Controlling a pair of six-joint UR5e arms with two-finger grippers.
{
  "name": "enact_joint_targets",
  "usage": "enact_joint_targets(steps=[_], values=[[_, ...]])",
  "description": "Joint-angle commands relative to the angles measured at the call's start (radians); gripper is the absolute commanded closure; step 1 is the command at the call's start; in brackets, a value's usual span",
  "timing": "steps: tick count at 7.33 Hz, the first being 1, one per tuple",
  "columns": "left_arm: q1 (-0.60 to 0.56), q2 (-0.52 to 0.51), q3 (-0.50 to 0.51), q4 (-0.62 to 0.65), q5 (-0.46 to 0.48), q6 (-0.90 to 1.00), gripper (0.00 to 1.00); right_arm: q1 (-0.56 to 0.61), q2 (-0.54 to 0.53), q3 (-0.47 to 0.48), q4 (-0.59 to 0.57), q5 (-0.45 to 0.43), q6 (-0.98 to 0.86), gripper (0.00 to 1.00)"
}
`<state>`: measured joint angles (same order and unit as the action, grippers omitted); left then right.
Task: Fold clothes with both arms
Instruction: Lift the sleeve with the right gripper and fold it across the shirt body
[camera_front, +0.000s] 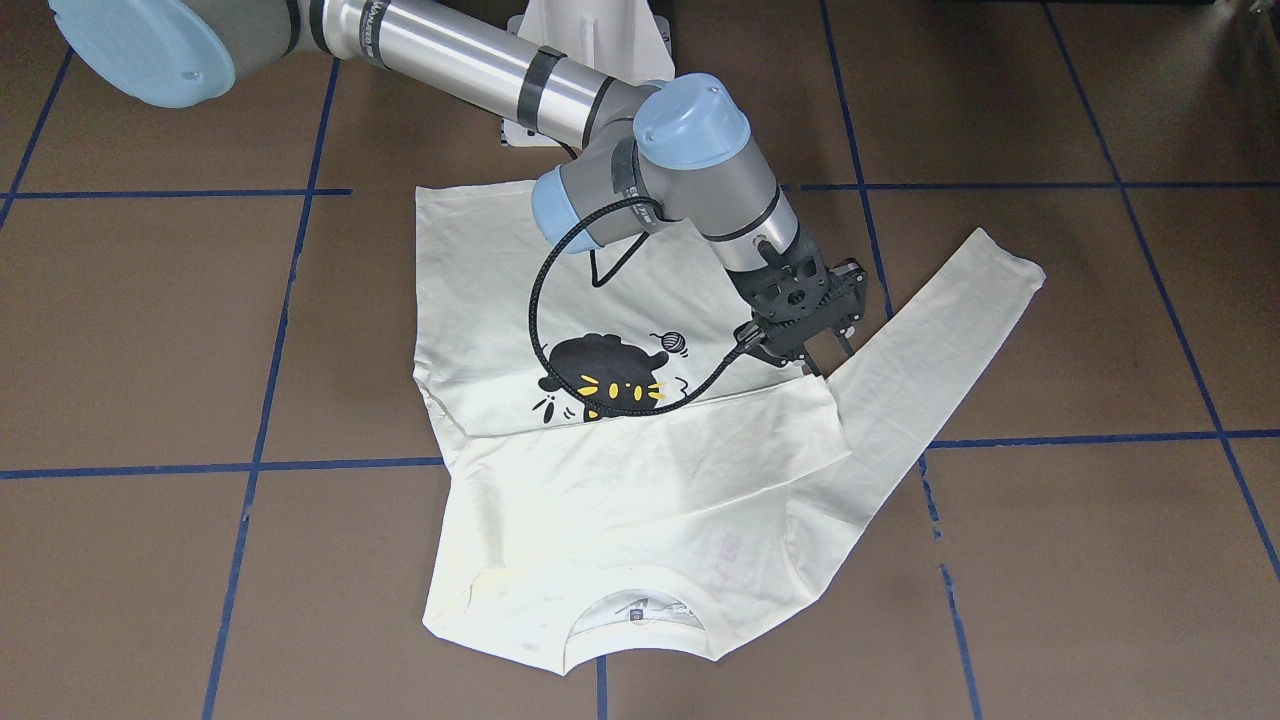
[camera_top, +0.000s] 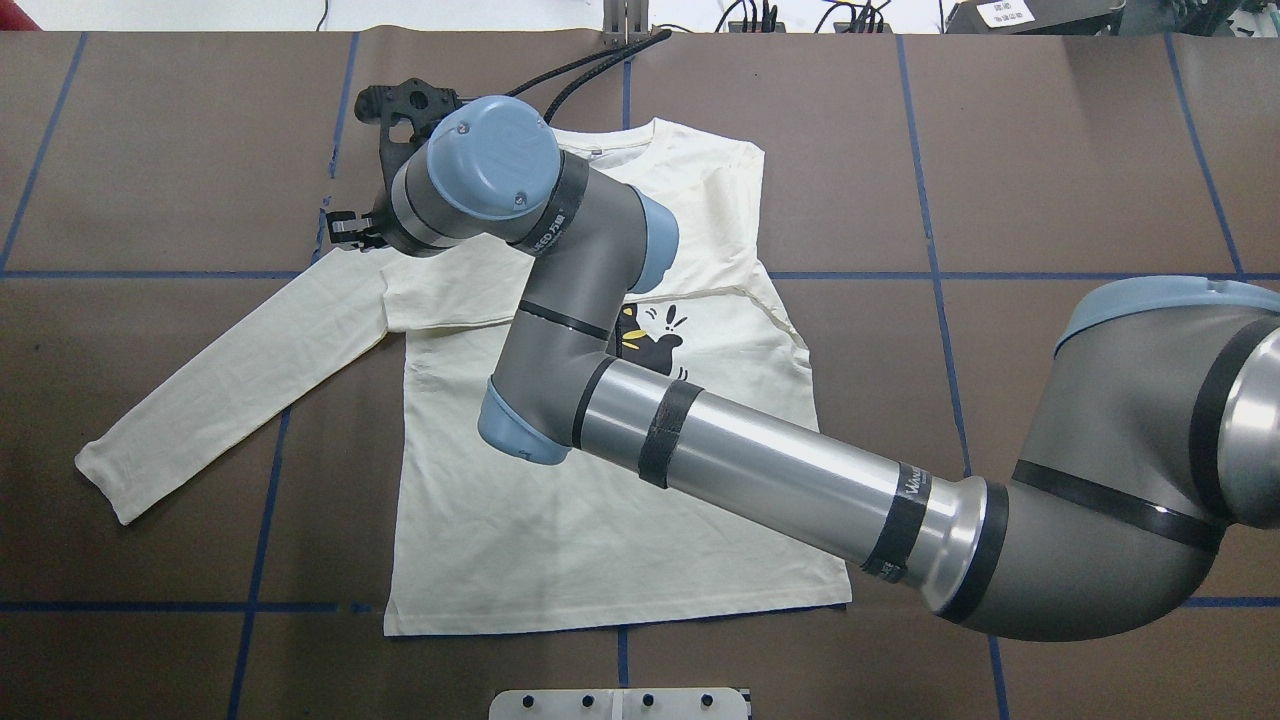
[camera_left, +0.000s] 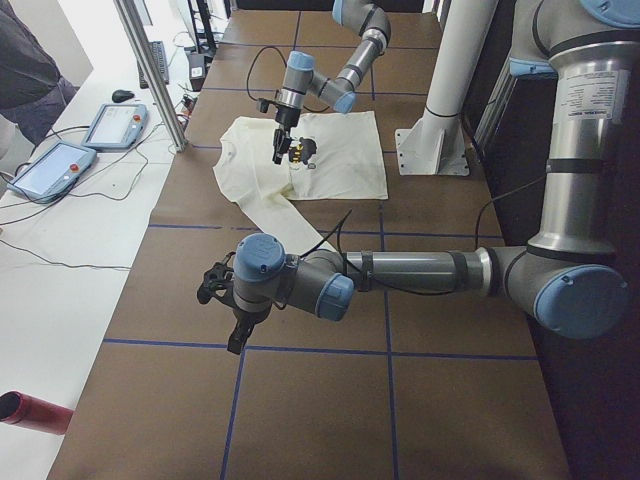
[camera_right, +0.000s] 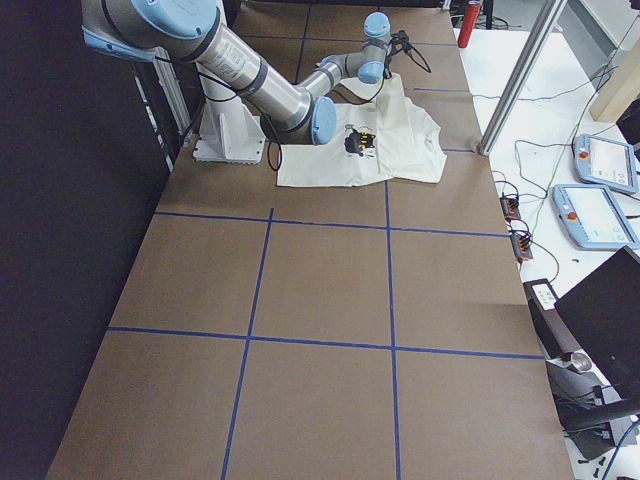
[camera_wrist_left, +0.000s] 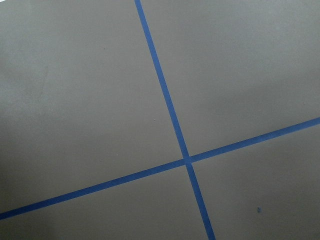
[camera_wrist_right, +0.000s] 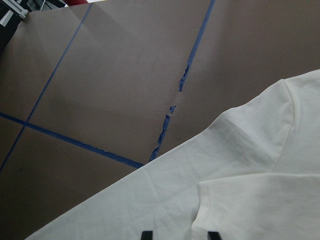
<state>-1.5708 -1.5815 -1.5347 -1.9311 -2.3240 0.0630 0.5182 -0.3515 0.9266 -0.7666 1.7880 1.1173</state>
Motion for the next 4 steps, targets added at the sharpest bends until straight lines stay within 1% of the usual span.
enact_joint_targets(steps=[1,2,3,4], values=[[0.002,-0.002,0.001,0.0,0.0,-0.014,0.0,-0.012,-0.007,0.003,-0.051,-0.027,0.077,0.0],[0.036,-0.003,-0.005,-0.014,0.001,-0.097,0.0,-0.003,-0.007,0.039,-0.169,-0.024,0.119,0.0],[0.113,0.0,-0.004,-0.123,0.008,-0.308,0.0,0.02,-0.023,0.117,-0.362,-0.007,0.118,0.0],[0.218,0.023,-0.002,-0.269,0.023,-0.529,0.0,0.075,-0.056,0.202,-0.572,0.07,0.099,0.0]])
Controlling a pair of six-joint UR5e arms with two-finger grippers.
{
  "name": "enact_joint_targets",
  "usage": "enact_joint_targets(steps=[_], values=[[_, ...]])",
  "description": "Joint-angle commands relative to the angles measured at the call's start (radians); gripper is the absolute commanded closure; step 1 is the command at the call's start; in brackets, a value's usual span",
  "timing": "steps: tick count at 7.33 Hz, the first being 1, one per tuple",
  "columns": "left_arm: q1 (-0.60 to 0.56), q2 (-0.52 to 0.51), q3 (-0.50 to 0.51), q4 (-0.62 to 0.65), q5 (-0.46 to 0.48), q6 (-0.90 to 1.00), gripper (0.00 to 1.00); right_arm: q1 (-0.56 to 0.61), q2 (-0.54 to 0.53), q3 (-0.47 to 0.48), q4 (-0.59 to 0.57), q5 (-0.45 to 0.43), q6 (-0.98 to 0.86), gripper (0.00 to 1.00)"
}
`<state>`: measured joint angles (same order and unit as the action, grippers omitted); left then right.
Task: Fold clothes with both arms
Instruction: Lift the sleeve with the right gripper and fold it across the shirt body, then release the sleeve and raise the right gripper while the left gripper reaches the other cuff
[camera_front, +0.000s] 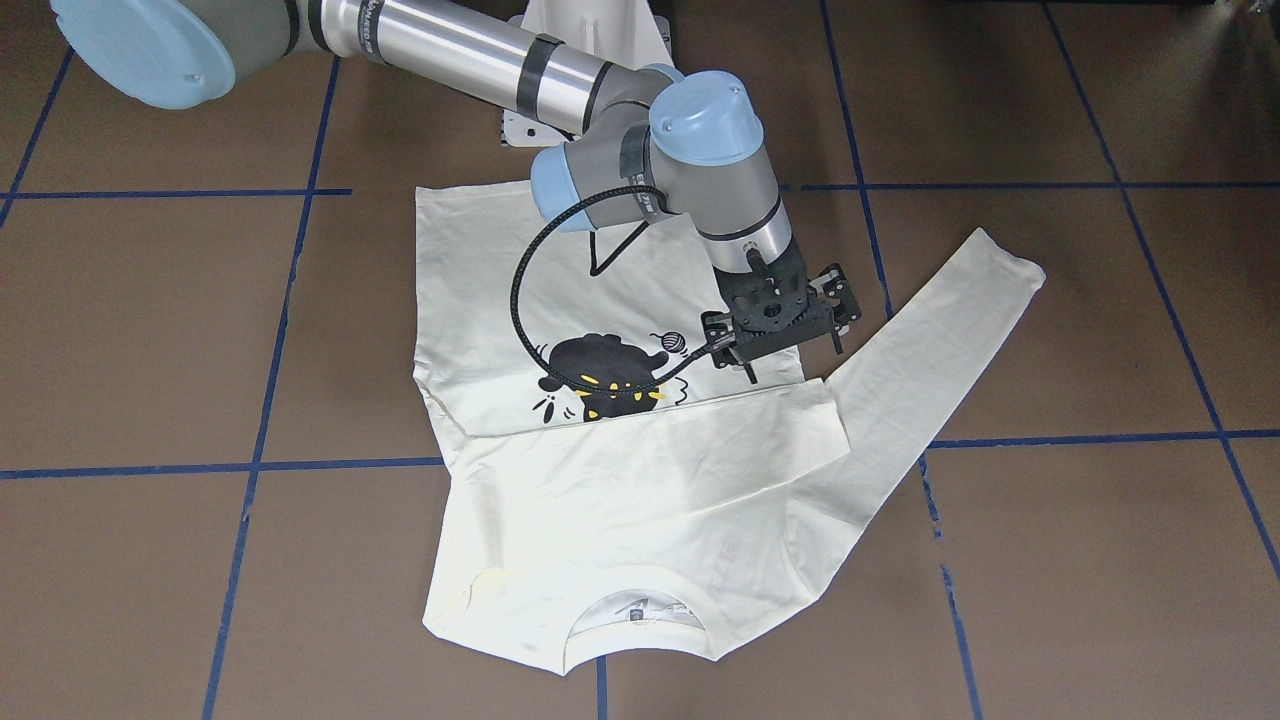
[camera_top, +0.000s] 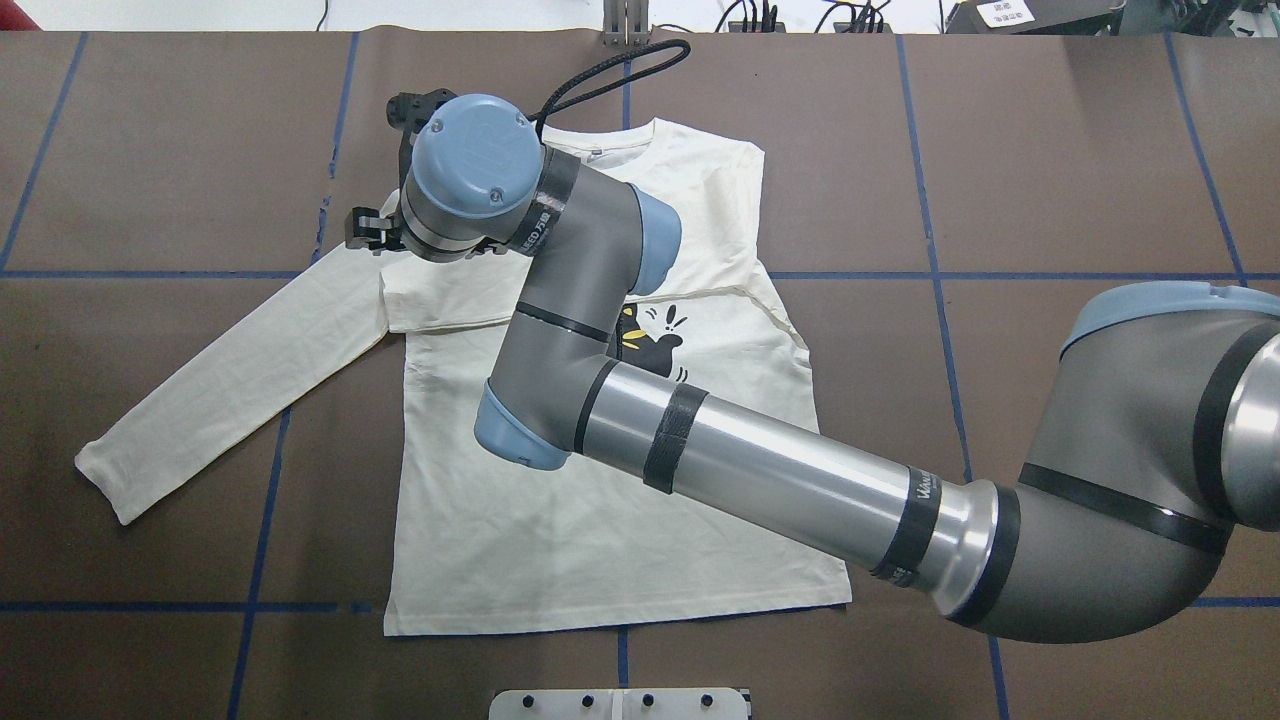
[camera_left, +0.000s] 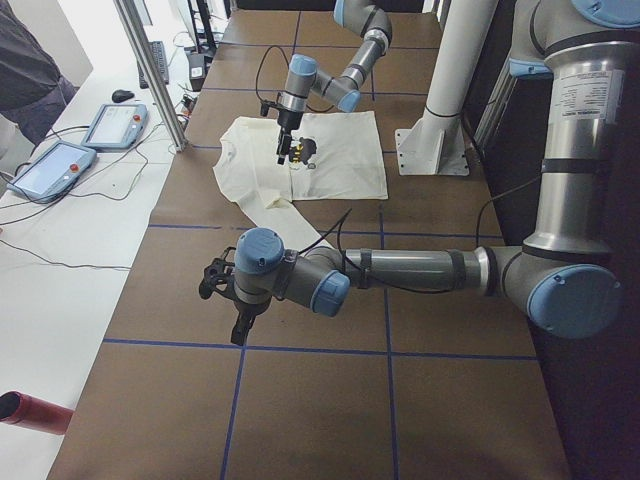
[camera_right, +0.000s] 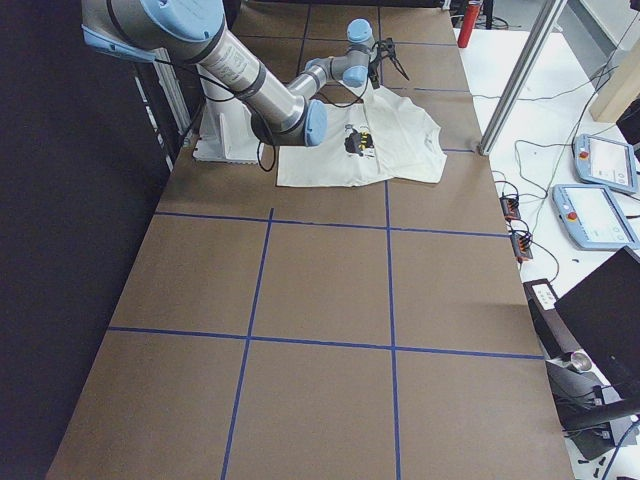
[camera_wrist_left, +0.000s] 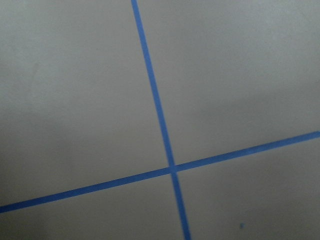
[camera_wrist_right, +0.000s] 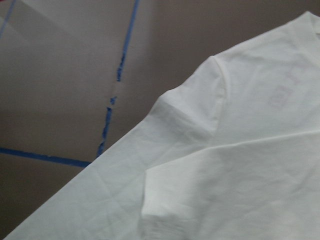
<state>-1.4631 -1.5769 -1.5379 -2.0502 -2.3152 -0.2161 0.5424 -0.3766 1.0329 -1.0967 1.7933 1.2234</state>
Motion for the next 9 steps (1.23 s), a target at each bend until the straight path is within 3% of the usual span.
enact_joint_targets(steps=[1,2,3,5,7,9], values=[[0.2,0.052,-0.014,-0.259,0.069,-0.46,0.0,0.127,-0.086,0.177,-0.379,0.166,-0.022,0.0],[0.301,0.102,-0.06,-0.351,0.112,-0.685,0.0,0.166,-0.187,0.279,-0.467,0.179,-0.13,0.0],[0.445,0.162,-0.164,-0.36,0.228,-0.886,0.0,0.226,-0.297,0.377,-0.523,0.211,-0.279,0.0],[0.622,0.242,-0.281,-0.361,0.327,-1.179,0.01,0.382,-0.459,0.446,-0.528,0.393,-0.515,0.0],[0.786,0.274,-0.303,-0.361,0.458,-1.351,0.01,0.422,-0.534,0.478,-0.523,0.397,-0.594,0.0],[0.833,0.32,-0.304,-0.361,0.5,-1.372,0.02,0.419,-0.536,0.478,-0.517,0.394,-0.593,0.0]])
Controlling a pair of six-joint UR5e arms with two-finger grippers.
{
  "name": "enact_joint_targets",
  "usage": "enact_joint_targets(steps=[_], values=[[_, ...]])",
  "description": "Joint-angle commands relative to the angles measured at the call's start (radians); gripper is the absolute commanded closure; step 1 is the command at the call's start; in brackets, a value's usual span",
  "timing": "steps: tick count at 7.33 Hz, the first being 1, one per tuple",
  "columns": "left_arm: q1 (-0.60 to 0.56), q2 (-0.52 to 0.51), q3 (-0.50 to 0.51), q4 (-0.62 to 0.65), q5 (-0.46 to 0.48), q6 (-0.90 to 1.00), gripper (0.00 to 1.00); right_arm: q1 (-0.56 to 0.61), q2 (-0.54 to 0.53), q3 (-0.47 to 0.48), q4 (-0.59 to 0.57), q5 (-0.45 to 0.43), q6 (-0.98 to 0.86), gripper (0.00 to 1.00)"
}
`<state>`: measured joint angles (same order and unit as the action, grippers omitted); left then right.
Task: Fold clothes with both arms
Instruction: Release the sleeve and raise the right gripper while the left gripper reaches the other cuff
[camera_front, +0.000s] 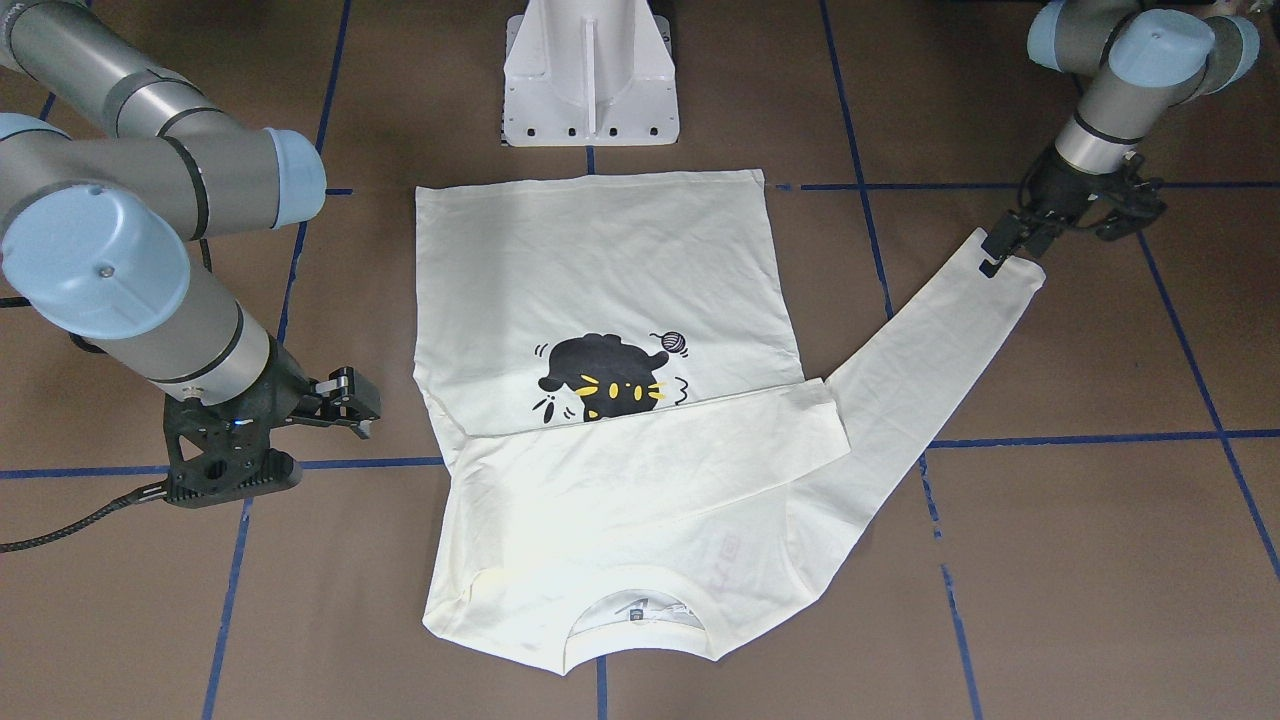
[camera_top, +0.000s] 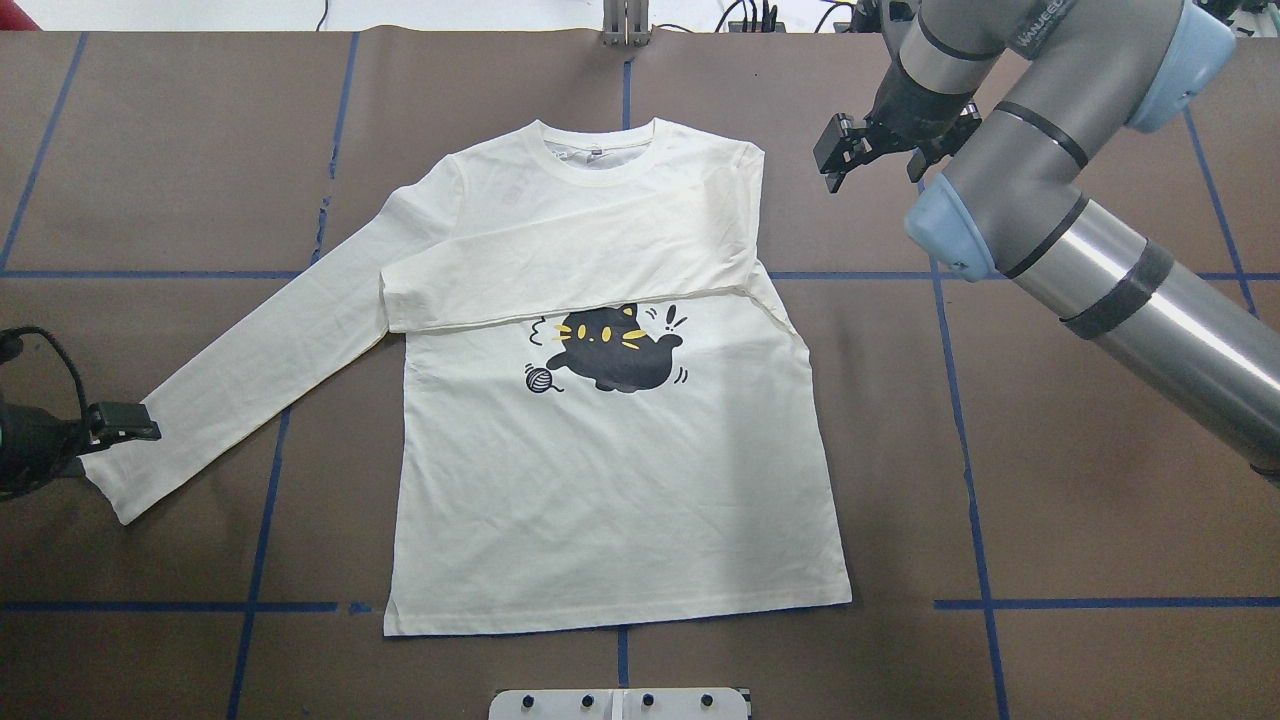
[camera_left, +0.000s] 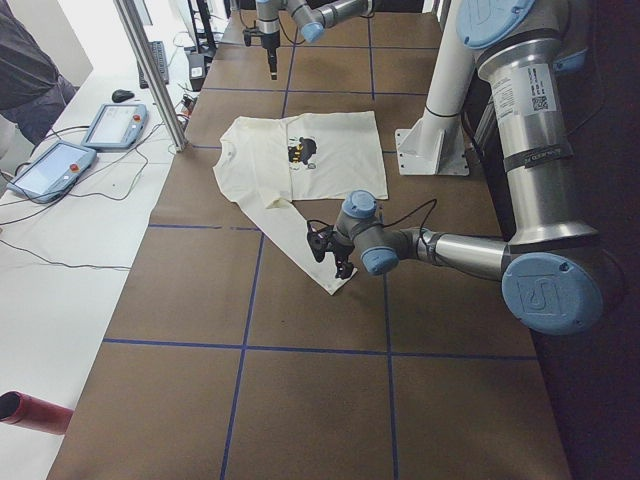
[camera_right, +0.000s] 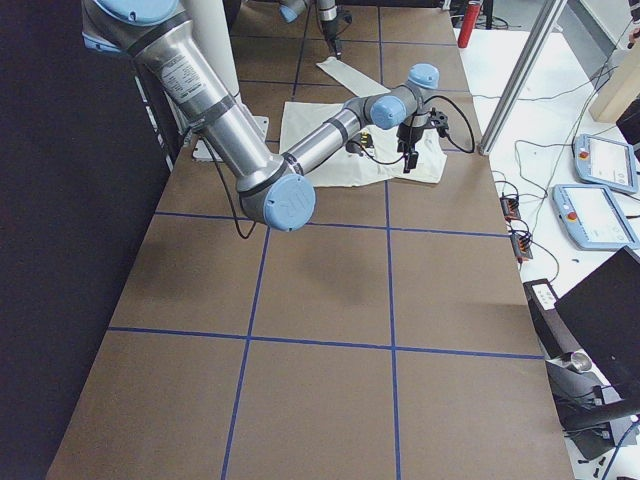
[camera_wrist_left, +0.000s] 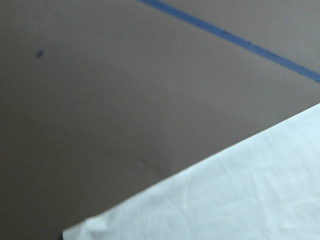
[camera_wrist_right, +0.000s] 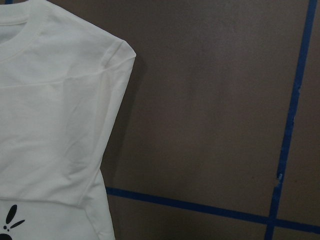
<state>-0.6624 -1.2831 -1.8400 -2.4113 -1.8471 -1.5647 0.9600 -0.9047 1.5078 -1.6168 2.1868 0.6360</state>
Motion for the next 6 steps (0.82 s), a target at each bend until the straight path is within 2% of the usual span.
enact_joint_targets(steps=[1,6], values=[[0.04,0.028,0.002,0.003,0.04,-0.021,0.02,0.003,-0.008,0.003,0.003,-0.001,-0.004,0.0],[0.058,0.028,0.027,0.008,0.077,-0.015,0.07,0.002,-0.01,0.003,0.005,-0.002,0.004,0.0]])
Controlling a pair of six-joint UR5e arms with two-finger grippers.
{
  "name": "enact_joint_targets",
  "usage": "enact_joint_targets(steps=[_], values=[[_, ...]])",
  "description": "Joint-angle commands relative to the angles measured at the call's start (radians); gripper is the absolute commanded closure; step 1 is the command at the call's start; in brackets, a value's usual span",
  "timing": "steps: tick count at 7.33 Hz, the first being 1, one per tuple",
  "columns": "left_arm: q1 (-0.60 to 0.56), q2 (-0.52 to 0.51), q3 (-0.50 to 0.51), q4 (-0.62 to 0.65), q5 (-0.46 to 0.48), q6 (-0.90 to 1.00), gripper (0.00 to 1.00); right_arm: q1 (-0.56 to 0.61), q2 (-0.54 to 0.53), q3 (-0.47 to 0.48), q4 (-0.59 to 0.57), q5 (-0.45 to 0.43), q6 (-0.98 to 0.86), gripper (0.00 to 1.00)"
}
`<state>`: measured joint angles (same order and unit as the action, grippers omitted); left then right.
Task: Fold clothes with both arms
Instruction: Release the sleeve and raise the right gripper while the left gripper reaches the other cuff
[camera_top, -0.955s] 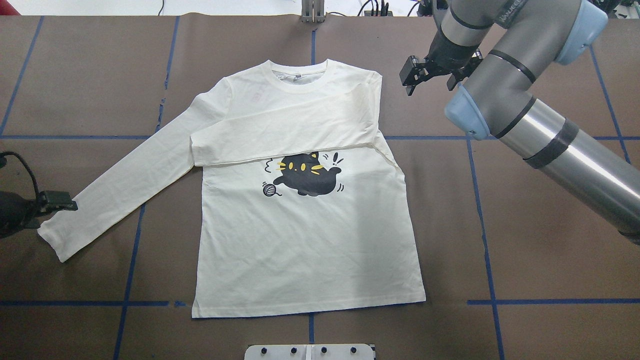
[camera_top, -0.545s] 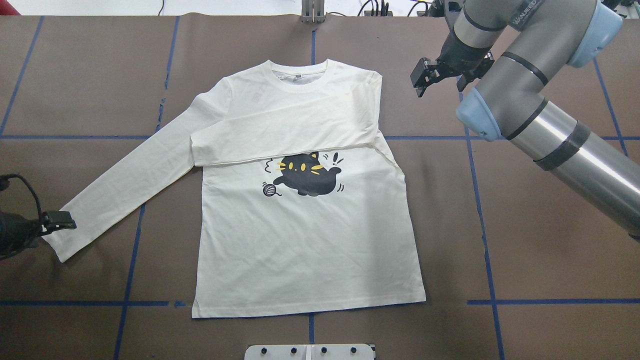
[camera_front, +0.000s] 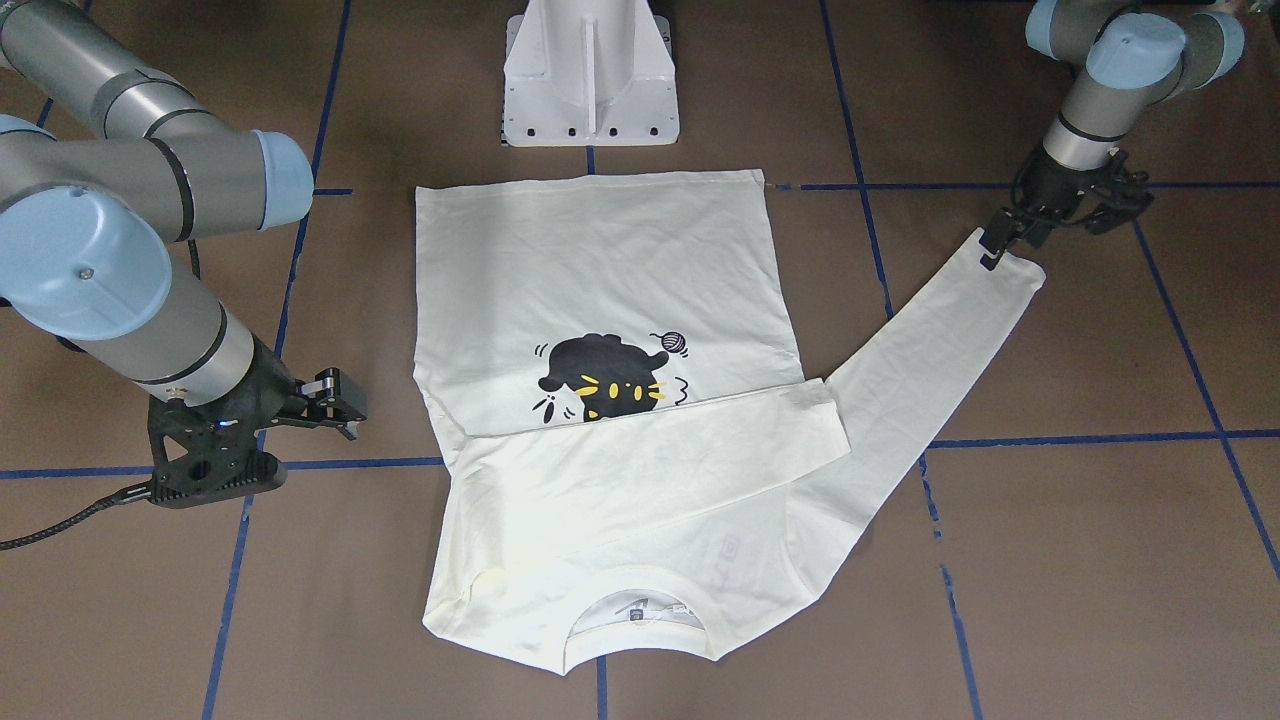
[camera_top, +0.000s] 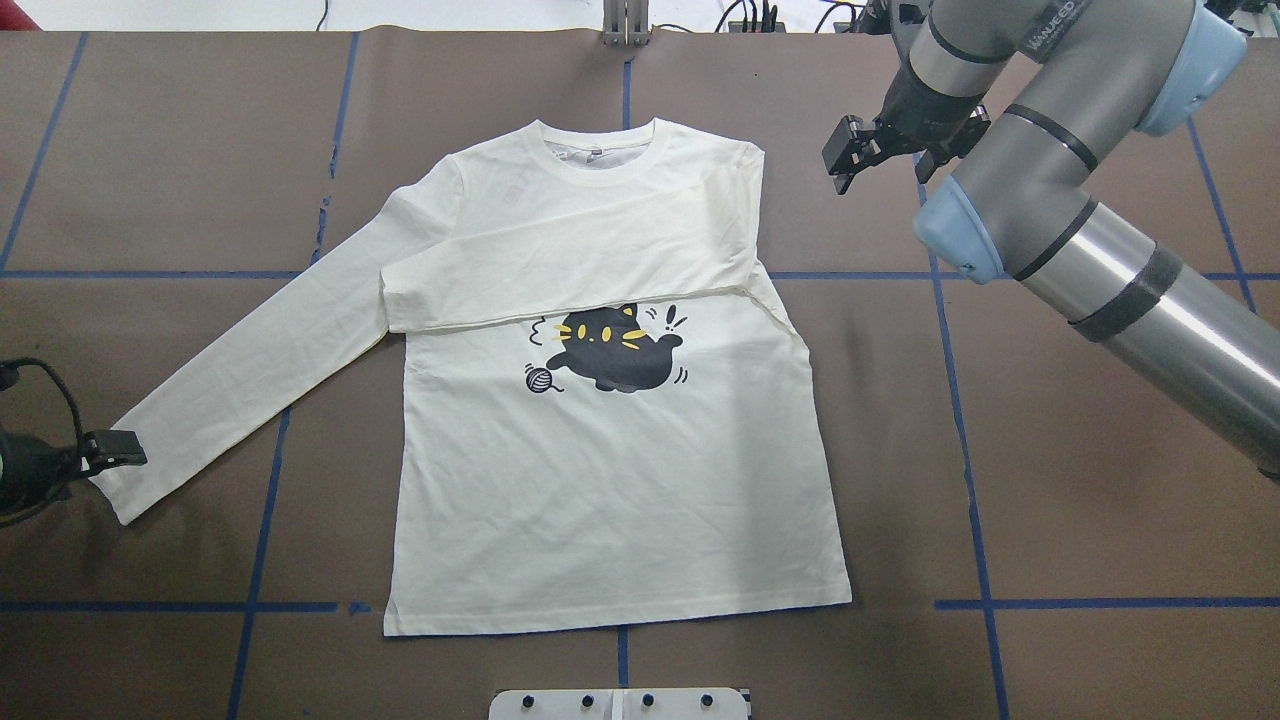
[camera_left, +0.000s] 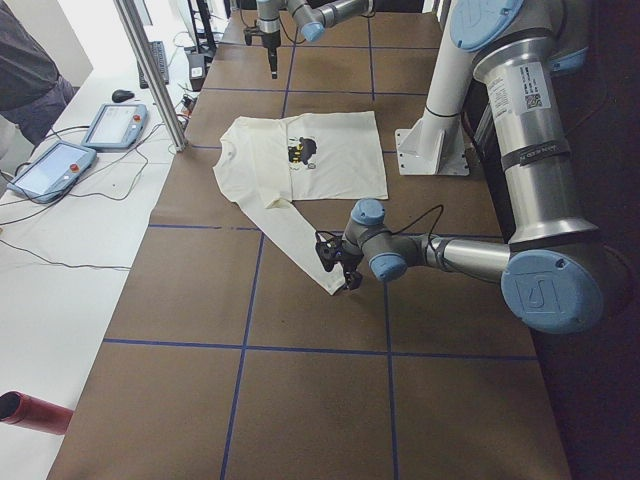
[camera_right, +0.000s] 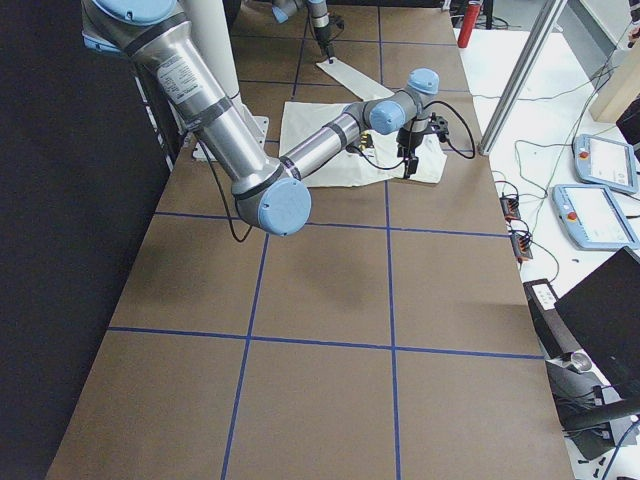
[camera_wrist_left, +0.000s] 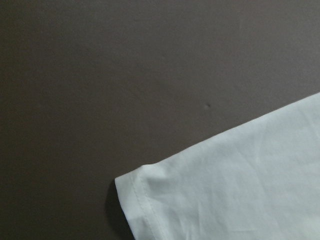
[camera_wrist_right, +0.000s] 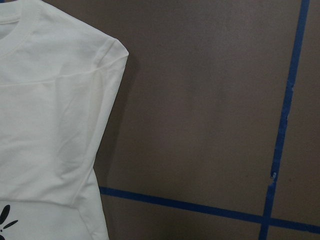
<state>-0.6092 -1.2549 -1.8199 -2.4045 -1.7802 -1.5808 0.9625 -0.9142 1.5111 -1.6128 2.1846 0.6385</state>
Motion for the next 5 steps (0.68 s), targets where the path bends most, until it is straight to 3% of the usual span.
enact_joint_targets(steps=[1,3,5], values=[[0.02,0.0,0.013,0.001,0.024,0.001,0.1,-0.002,0.0,0.0,0.001,-0.002,0.003,0.0],[0.02,-0.001,0.013,0.001,0.024,-0.001,0.23,-0.002,0.001,0.001,0.001,-0.002,0.006,0.0],[0.02,-0.001,0.008,0.001,0.024,-0.004,0.48,-0.002,0.003,0.001,0.001,-0.002,0.006,0.0]])
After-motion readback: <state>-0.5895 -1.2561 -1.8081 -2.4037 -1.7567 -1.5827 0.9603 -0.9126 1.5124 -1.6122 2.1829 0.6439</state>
